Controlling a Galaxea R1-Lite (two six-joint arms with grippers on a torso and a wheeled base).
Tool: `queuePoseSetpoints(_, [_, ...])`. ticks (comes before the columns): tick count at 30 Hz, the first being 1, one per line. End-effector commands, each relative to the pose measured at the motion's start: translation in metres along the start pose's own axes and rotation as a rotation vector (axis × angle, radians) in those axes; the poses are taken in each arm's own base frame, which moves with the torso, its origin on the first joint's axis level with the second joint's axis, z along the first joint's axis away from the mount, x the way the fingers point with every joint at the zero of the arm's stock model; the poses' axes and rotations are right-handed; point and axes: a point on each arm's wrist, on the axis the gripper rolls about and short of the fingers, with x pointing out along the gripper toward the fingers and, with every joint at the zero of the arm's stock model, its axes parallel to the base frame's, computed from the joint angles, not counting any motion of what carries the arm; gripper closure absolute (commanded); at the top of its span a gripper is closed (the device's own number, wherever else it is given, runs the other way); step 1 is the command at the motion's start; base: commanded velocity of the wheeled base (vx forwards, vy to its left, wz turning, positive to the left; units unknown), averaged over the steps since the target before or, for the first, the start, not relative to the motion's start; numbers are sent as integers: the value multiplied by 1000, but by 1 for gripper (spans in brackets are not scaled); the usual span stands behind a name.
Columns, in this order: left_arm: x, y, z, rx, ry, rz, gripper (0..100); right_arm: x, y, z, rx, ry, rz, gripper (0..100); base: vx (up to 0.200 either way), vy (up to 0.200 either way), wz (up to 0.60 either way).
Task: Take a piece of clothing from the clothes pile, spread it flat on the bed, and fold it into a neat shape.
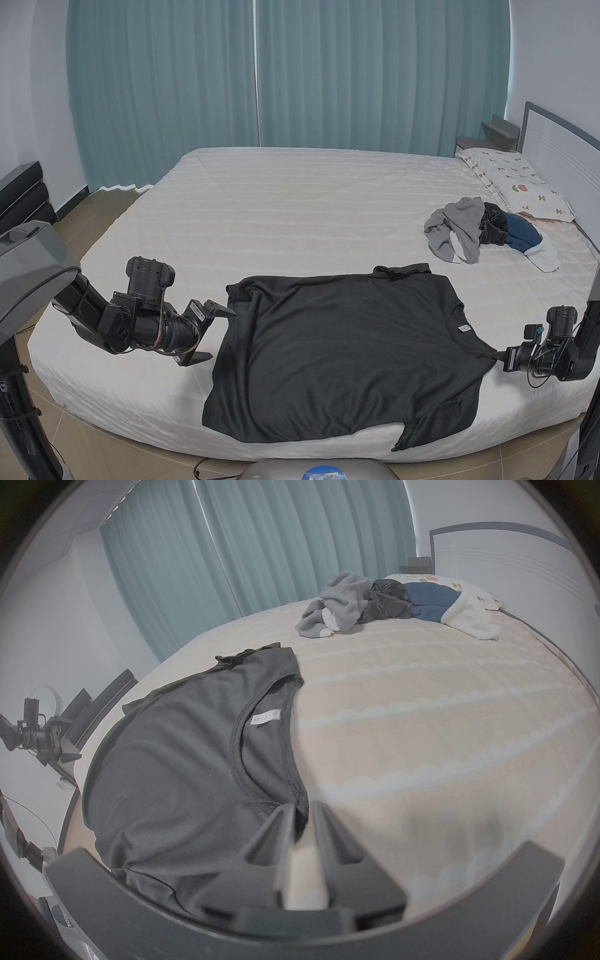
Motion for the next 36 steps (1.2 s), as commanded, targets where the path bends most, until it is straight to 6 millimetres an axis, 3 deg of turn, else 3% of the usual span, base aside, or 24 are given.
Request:
queuePoseSetpoints(1, [-2,-1,-1,5,0,-4,0,-2,-2,-2,23,1,18,0,0,0,0])
queuePoseSetpoints(7, [-12,-5,-3,13,-7,-21,0,-7,6,14,107,-59,74,0,0,0,0])
queuePoseSetpoints(12, [-13,-4,-4,15,-7,-21,0,-9,24,36,230,-113,134,0,0,0,0])
queuePoseSetpoints(20, [-14,-3,-6,14,-5,-15,0,-7,47,41,412,-105,204,0,-175,0,0])
queuePoseSetpoints(36, [-12,-5,-8,12,3,-18,0,-9,47,43,550,-120,219,0,-25,-25,0])
